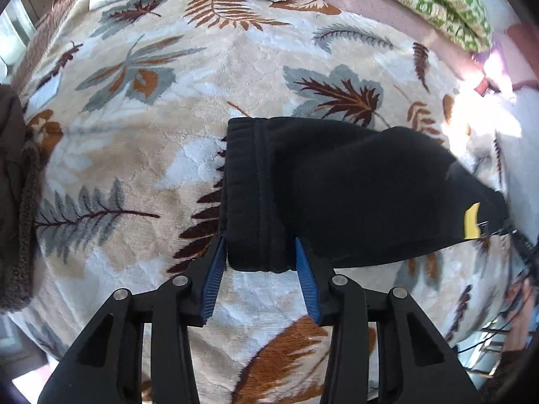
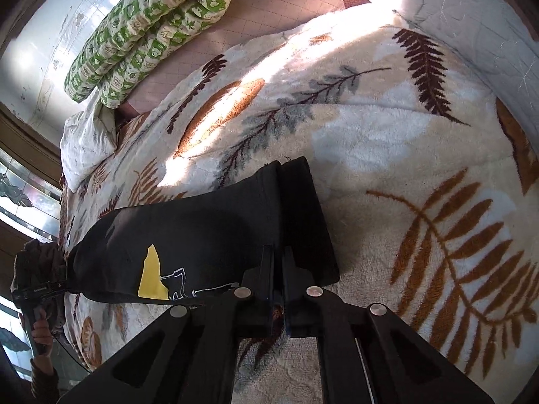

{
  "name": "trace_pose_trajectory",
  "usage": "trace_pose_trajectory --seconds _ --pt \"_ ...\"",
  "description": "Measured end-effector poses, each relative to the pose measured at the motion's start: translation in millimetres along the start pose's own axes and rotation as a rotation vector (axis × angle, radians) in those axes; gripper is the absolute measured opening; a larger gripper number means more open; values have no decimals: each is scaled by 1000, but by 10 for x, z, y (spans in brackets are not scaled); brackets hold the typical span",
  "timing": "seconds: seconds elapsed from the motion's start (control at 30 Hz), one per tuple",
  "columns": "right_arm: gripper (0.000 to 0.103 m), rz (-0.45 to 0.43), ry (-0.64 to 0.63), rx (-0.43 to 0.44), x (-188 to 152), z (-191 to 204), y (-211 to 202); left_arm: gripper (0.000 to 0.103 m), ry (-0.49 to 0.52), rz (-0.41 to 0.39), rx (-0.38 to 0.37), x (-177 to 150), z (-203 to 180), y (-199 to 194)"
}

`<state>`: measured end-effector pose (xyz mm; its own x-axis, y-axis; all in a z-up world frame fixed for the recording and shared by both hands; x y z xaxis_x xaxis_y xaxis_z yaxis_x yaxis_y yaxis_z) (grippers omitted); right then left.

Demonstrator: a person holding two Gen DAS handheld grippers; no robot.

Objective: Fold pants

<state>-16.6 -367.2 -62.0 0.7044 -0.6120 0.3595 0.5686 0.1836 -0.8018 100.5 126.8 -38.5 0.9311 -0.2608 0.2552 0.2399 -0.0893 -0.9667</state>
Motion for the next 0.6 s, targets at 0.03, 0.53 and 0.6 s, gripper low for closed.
trace_pose_trajectory --seconds 0.03,0.53,0.6 --pt "3 -26 -9 7 -2 2 -78 40 27 20 17 -23 -35 62" --pt "22 -48 87 44 -26 -244 -298 42 -9 -18 -90 -125 339 -222" --pt "30 -83 92 75 38 -205 -425 42 -31 -35 -69 -35 404 -277"
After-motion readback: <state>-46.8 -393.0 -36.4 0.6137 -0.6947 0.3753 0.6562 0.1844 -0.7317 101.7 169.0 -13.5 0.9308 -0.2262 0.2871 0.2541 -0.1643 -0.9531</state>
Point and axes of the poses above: each gripper's, at about its wrist camera, not at the fingertips, and y roughly the way its jaws point, z to its left, x to its top, the point moved 1 cm from there along y, roughly the way its jaws point, and after that the axes turned 13 degrees about y, right-handed, at the moved point
